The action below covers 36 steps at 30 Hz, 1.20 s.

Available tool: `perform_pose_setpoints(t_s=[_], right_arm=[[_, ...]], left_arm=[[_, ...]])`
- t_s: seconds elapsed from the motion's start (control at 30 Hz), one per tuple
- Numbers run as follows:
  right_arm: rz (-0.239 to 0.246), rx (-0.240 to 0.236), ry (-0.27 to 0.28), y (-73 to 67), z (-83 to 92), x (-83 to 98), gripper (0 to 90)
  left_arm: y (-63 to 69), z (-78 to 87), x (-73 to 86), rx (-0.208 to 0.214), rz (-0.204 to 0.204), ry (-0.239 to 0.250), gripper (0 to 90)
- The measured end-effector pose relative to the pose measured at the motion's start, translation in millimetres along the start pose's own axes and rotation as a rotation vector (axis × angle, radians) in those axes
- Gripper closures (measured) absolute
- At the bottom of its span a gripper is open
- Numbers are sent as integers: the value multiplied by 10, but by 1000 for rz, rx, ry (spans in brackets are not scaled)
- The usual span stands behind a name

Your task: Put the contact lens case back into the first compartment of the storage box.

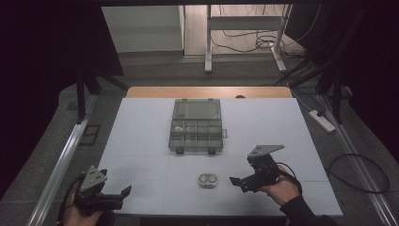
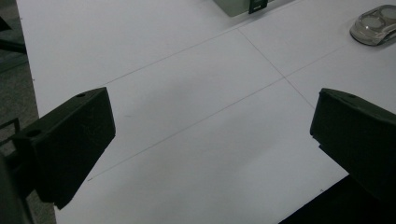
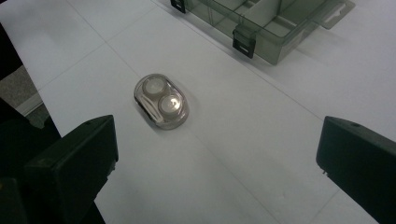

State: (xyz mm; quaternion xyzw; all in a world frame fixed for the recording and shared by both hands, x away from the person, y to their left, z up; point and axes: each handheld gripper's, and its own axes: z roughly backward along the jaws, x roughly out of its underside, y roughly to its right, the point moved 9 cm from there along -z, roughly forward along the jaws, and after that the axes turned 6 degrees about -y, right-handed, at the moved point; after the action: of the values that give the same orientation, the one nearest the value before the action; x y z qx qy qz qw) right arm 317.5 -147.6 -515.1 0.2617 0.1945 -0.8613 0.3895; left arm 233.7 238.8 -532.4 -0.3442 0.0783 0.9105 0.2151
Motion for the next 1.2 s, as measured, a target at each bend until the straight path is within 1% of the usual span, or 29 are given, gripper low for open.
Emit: perform_pose_setpoints(t_s=[0.03, 0.13, 0.23, 0.53, 0.73, 0.83, 1.0, 1.2], right_arm=[[15, -5, -6, -13, -18, -21, 0], [30, -7, -24, -30, -52, -41, 0], [33, -10, -35, -43, -88, -63, 0], [36, -25, -39, -84, -182, -154, 0], [37, -21, -47, -80, -248, -201, 0], [43, -17, -64, -84, -286, -219, 0], [65, -3, -115, -104, -374, -228, 0], [83, 0, -151, -144, -468, -262, 0]], left_arm=[[0, 0, 0, 0, -1, 0, 1], [-1, 1, 0, 0, 0, 1, 0], [-1, 2, 0, 0, 1, 2, 1], [-1, 2, 1, 2, 1, 3, 2], [-2, 1, 1, 4, 4, 2, 2], [-3, 0, 0, 6, 6, 2, 2], [-6, 0, 1, 7, 8, 3, 2], [-7, 0, 1, 8, 8, 3, 1]])
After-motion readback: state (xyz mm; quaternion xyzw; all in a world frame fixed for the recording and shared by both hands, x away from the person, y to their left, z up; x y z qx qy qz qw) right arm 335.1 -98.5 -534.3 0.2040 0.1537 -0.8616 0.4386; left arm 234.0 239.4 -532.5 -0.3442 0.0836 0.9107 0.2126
